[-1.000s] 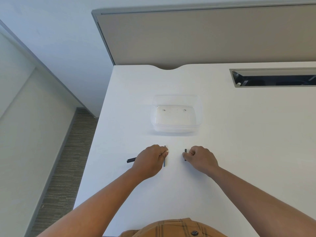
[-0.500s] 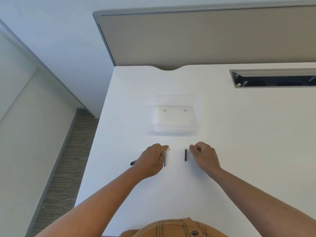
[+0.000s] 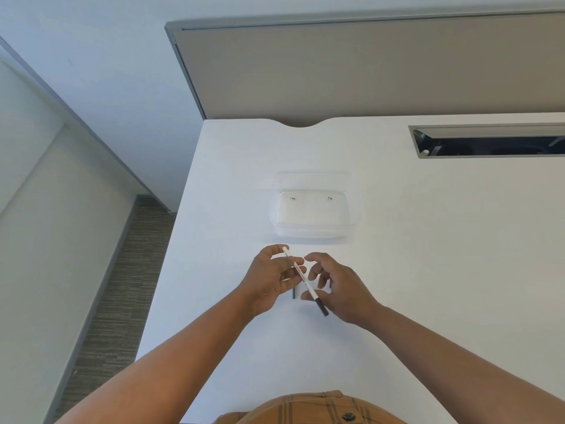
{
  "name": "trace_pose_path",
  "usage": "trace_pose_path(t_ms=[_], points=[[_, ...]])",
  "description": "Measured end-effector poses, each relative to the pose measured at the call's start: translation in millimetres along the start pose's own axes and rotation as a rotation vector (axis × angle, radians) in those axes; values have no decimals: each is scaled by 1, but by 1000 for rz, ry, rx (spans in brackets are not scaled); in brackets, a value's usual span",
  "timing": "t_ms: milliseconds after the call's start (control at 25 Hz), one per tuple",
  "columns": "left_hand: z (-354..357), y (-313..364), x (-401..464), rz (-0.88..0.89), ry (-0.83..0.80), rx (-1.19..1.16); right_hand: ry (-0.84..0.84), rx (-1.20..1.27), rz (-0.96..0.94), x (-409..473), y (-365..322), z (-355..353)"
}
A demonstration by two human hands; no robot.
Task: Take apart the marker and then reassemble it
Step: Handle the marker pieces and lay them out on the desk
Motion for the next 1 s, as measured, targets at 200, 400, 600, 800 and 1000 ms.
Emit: trace_pose_path(t_ms=[200, 400, 600, 800, 1000], points=[[4, -16, 2, -71, -23, -98, 225, 71, -183, -2, -25, -13], [4, -35, 6, -212, -54, -39, 194, 240, 38, 9, -29, -19], [6, -25, 12, -197, -63, -244, 433, 205, -182, 9, -86, -59], [25, -28, 13, -190, -180, -268, 147, 70, 28, 12, -79, -13], [28, -35, 23, -204, -188, -302, 212, 171, 25, 12, -70, -22]])
Point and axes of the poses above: each hand's wrist, its own x-axis towards the middle knuckle, its own z-axis out of the palm, y = z × x, the point moved 7 cm from there along x, towards the middle knuckle, and after that the axes turned 2 degrees about -z, right-handed, at the moved point
